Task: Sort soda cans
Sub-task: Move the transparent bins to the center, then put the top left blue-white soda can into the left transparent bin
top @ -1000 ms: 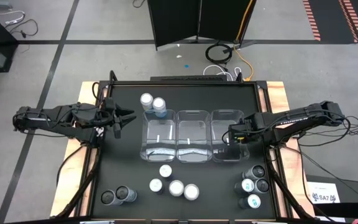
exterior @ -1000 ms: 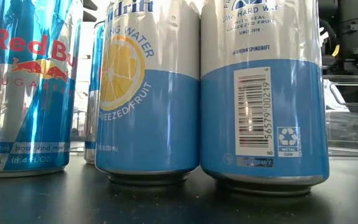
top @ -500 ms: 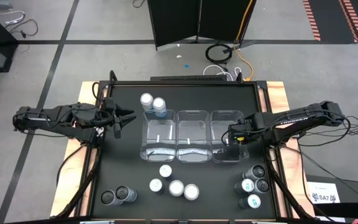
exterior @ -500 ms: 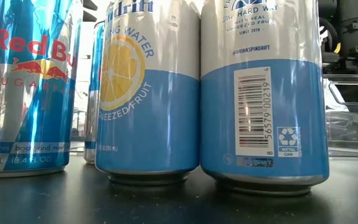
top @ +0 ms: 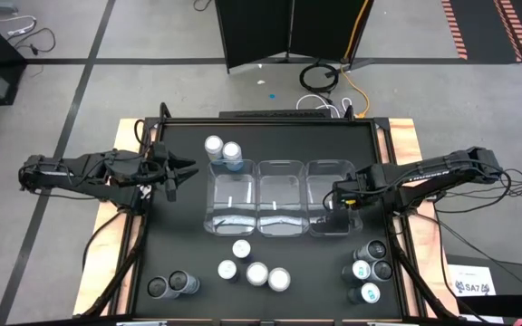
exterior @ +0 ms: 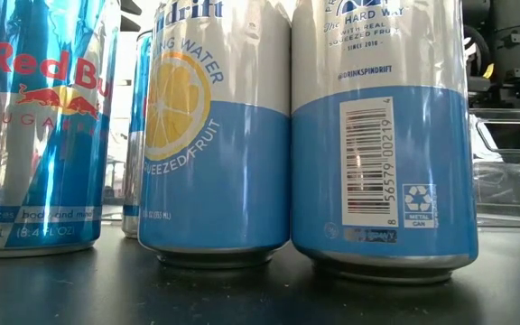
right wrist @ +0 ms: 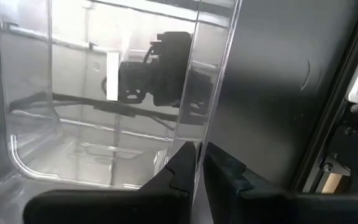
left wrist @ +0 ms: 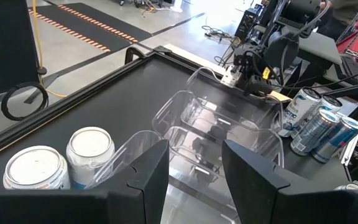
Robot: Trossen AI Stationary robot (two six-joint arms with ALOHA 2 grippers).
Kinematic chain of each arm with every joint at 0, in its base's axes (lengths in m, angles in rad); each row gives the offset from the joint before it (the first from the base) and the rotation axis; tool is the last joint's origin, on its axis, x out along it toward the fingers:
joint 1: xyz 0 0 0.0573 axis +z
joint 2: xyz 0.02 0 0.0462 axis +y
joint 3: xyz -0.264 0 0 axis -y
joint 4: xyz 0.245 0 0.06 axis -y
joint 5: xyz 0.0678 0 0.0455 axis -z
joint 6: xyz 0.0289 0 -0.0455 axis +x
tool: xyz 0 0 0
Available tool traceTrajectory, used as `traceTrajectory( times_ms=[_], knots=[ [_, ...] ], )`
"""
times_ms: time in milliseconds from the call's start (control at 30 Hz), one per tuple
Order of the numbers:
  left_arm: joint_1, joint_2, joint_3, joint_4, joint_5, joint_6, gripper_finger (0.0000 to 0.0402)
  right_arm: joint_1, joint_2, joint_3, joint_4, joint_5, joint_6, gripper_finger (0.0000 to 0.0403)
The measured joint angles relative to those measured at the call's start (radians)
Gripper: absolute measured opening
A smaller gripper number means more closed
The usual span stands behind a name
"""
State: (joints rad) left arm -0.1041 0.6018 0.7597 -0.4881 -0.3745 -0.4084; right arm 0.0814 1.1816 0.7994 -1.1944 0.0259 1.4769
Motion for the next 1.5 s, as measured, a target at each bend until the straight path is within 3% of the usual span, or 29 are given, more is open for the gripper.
traceTrajectory(
  times_ms=[433, 733, 1000, 1167, 1233, 1500],
  knots=[
    [0.000, 0.000, 0.000, 0.000, 0.000, 0.003, 0.0158, 0.000, 0.000, 0.000, 0.006, -0.002, -0.002, 0.0137],
    [0.000, 0.000, 0.000, 0.000, 0.000, -0.003, 0.0158, 0.000, -0.034, 0.027, -0.017, 0.002, 0.061, 0.0161],
    [0.000, 0.000, 0.000, 0.001, 0.000, -0.003, 0.0158, 0.030, -0.093, 0.178, -0.043, 0.125, 0.075, 0.0161],
    [0.000, 0.000, 0.000, 0.001, 0.000, -0.003, 0.0158, 0.094, -0.095, 0.235, -0.029, 0.330, 0.145, 0.0160],
    [0.000, 0.000, 0.000, 0.001, 0.000, -0.003, 0.0158, 0.124, -0.095, 0.238, 0.009, 0.367, 0.154, 0.0160],
    [0.000, 0.000, 0.000, 0.001, 0.000, -0.005, 0.0158, 0.254, -0.079, 0.238, 0.119, 0.489, 0.023, 0.0160]
  ],
)
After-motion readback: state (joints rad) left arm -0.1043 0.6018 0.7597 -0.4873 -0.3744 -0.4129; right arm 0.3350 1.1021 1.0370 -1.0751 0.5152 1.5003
